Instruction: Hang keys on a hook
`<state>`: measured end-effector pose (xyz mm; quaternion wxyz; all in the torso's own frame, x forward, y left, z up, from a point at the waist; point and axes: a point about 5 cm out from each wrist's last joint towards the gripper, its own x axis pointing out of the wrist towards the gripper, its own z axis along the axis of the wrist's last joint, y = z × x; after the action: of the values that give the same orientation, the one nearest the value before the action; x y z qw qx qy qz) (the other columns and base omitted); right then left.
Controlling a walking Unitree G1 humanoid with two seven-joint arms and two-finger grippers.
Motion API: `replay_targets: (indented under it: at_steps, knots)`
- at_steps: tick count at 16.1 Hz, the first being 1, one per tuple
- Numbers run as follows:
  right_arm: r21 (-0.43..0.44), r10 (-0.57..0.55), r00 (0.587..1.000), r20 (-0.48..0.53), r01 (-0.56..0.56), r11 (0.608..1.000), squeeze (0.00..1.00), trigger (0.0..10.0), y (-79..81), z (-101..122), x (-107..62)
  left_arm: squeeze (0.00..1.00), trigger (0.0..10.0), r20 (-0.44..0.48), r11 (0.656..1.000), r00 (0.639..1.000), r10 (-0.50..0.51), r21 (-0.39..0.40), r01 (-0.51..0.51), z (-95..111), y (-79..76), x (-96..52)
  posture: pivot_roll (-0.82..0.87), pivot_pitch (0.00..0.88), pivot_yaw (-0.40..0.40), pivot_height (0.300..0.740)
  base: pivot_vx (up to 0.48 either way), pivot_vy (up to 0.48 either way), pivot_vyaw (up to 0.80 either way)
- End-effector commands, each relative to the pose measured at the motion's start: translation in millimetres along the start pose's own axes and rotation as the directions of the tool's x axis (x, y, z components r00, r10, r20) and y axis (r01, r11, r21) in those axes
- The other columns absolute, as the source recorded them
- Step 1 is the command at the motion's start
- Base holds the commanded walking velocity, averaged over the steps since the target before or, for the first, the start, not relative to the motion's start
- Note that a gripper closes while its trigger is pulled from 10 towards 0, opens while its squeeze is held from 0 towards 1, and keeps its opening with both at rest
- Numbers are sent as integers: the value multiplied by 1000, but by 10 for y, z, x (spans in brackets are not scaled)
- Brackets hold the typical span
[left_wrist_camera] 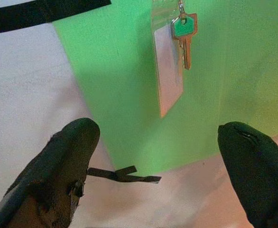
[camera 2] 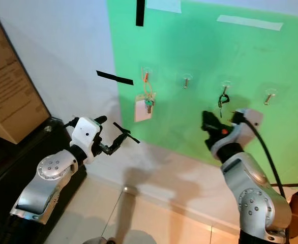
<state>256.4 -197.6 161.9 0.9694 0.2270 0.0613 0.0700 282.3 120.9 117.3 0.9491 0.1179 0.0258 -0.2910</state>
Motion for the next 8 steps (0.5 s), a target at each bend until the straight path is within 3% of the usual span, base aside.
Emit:
replay_targets:
  at_steps: [1, 8]
  knots:
    - [-10, 48, 999, 3, -48, 999, 0, 10000, 84, 42, 7, 0, 10000, 6, 1000, 1000, -13, 22, 12, 22, -13, -18, -53, 0, -1, 740, 0, 0, 0]
    - [-15, 176, 984, 23, -176, 984, 0, 10000, 337, 163, 234, 0, 10000, 14, 982, 986, -169, 85, 167, 157, -104, -12, -50, 0, 1, 740, 0, 0, 0]
